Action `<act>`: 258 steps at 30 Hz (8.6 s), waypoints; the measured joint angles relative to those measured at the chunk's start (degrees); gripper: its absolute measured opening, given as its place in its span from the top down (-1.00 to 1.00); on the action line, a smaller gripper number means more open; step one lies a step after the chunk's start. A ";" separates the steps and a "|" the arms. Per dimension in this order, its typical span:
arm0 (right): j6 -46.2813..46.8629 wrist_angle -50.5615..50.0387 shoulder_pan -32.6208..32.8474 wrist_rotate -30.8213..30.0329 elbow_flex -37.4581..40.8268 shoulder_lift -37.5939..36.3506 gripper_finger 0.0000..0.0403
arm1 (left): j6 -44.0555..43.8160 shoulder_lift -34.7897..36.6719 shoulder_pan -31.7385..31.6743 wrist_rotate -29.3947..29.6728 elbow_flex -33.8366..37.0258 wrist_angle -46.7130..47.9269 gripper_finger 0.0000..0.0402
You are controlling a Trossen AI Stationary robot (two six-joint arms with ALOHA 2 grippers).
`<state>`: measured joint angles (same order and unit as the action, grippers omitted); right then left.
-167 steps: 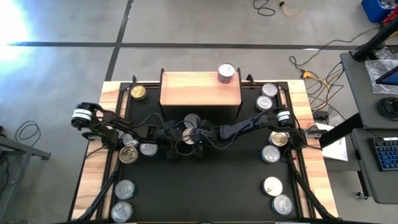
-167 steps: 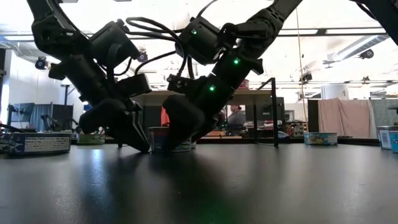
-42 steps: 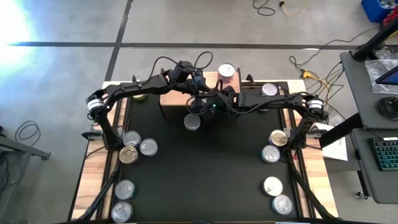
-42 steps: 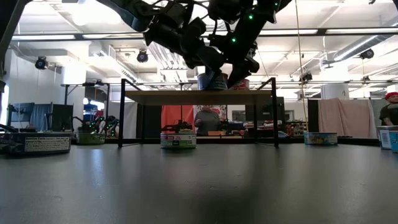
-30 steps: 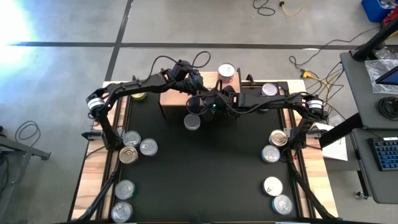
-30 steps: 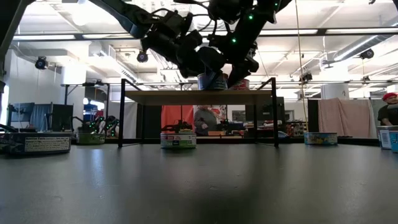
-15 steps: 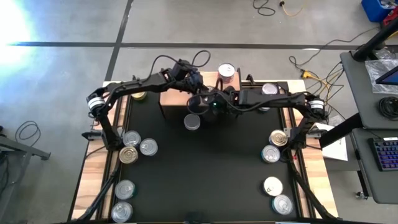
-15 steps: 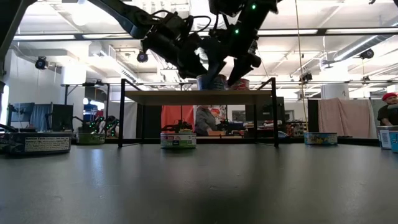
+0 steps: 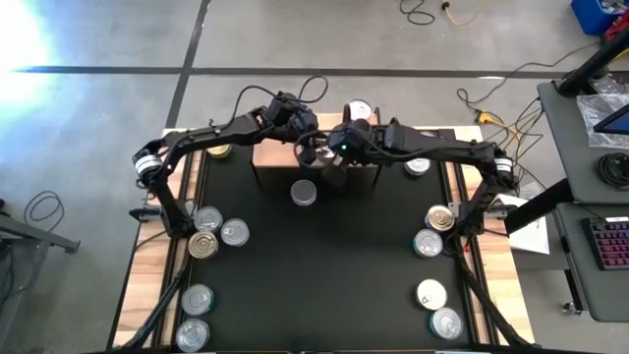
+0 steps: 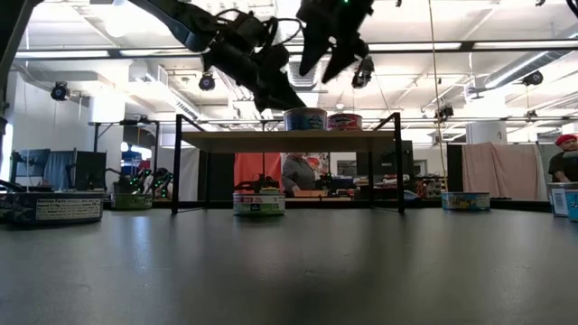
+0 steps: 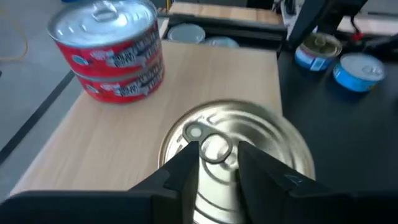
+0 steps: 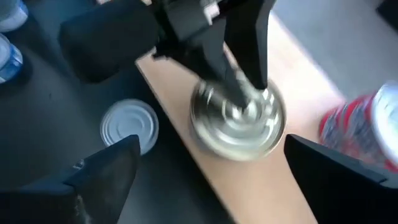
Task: Stack canned seafood by type on shelf
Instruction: Put the blue-pink tuna can on the shelf, then stack the blue-pink tuna can on top of the other blue-pink tuna can on the shelf
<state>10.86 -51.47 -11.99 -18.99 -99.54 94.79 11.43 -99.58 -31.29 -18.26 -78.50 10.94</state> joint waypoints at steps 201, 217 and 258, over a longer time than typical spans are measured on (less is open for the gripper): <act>68.45 4.94 47.59 8.87 32.31 3.86 0.95 | -37.63 26.00 59.83 38.12 13.42 27.69 -0.11; 33.94 27.52 29.65 3.28 31.91 4.63 0.95 | -37.79 20.61 59.20 32.71 9.36 30.43 -0.11; 55.95 2.46 45.16 19.42 28.77 1.74 0.95 | -34.21 20.60 59.36 30.99 11.74 29.25 -0.10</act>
<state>66.81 -49.00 33.17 0.43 -70.77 96.53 -22.77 -78.98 28.08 12.73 -66.75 40.19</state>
